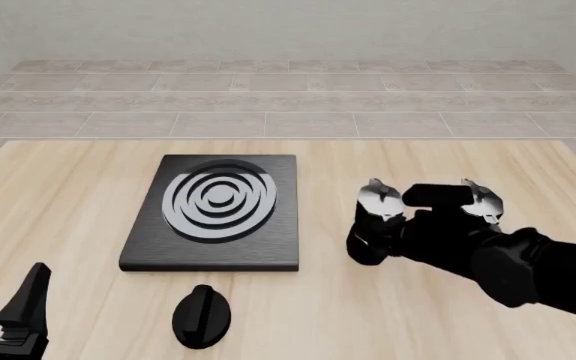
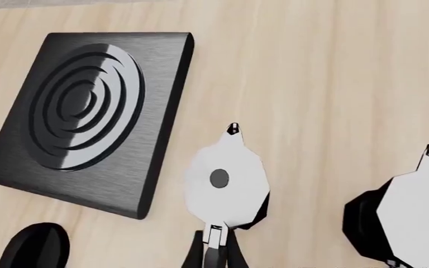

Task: Put both moka pots on the stove.

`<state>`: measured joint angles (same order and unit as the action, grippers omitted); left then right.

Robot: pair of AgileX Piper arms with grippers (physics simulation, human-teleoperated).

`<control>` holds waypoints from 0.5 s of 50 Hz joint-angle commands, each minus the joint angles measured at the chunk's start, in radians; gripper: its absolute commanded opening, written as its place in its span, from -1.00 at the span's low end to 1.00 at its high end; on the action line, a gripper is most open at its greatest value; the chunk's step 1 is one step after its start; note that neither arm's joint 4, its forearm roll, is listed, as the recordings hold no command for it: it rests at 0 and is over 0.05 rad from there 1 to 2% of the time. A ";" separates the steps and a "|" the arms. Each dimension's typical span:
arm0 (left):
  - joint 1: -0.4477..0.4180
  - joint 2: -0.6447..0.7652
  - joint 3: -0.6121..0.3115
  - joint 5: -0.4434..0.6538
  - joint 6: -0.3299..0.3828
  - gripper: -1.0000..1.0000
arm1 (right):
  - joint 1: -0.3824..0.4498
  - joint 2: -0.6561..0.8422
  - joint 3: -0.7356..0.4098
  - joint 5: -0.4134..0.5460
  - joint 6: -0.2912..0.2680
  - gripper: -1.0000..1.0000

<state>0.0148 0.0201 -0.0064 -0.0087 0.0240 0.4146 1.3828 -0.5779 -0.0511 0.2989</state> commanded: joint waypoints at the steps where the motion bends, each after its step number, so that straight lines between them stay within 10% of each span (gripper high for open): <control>1: 0.001 -0.001 0.001 0.001 0.001 1.00 | -0.001 -0.026 0.002 -0.004 -0.038 -1.00; 25: 0.003 -0.010 -0.001 0.008 0.017 1.00 | 0.115 -0.215 0.042 -0.048 -0.200 -1.00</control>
<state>0.0171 0.0128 -0.0063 -0.0037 0.0373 0.4988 1.2466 -0.5259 -0.0812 0.1474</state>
